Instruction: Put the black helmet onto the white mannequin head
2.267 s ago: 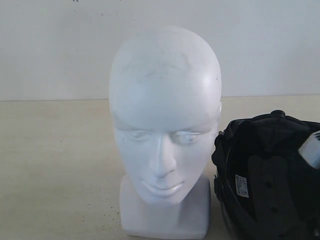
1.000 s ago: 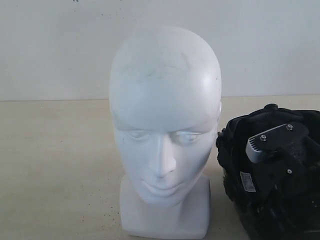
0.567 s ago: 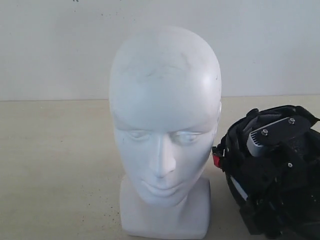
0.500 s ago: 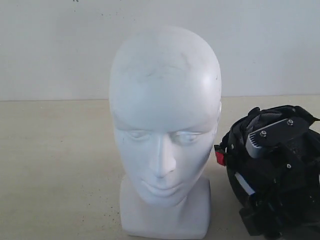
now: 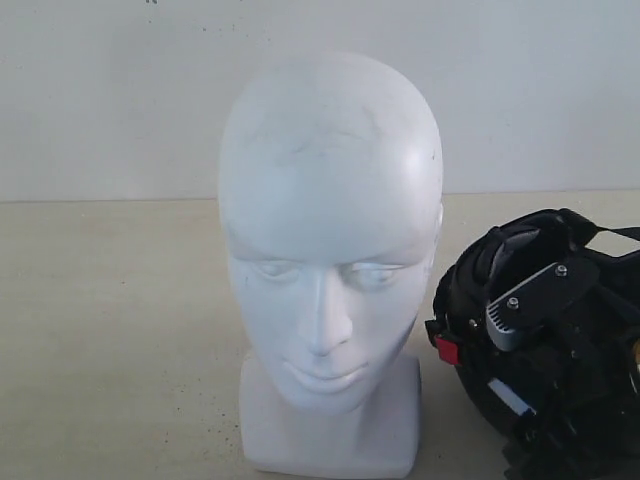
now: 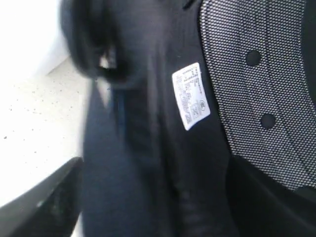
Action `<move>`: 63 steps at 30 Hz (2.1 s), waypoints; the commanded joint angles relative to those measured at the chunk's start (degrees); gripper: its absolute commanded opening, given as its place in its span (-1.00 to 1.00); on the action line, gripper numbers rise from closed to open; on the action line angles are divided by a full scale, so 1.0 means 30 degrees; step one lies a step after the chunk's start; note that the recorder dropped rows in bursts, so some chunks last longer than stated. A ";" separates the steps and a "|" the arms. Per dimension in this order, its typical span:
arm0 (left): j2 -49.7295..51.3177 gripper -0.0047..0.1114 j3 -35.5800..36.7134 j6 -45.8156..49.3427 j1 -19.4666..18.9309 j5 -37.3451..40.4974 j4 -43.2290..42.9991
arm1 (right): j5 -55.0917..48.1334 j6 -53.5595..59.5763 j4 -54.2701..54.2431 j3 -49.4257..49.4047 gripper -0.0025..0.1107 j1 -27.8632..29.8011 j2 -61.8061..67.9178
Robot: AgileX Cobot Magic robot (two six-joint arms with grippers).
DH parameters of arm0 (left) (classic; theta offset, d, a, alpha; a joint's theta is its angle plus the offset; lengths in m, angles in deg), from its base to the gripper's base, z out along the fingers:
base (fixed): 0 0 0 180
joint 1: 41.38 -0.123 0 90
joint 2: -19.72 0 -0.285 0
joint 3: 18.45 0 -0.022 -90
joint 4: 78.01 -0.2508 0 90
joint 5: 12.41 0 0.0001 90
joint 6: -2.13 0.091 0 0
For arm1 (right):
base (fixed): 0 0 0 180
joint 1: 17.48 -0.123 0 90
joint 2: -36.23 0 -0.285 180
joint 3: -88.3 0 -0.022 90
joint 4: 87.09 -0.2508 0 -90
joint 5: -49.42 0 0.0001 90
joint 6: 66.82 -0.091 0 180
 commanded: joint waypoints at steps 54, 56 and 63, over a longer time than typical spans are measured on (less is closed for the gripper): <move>-0.0069 -0.84 0.0052 0.0018 0.0114 0.0014 -0.0119 | -0.0154 0.1425 0.0955 -0.1332 0.36 0.0034 -0.3148; -0.0069 -0.84 0.0052 0.0018 0.0114 0.0014 -0.0119 | -0.0145 0.1469 0.1110 -0.1375 0.36 0.0034 -0.3148; -0.0069 -0.84 0.0052 0.0018 0.0114 0.0014 -0.0119 | 0.0930 0.1469 0.2093 -0.2210 0.36 0.0034 -0.3148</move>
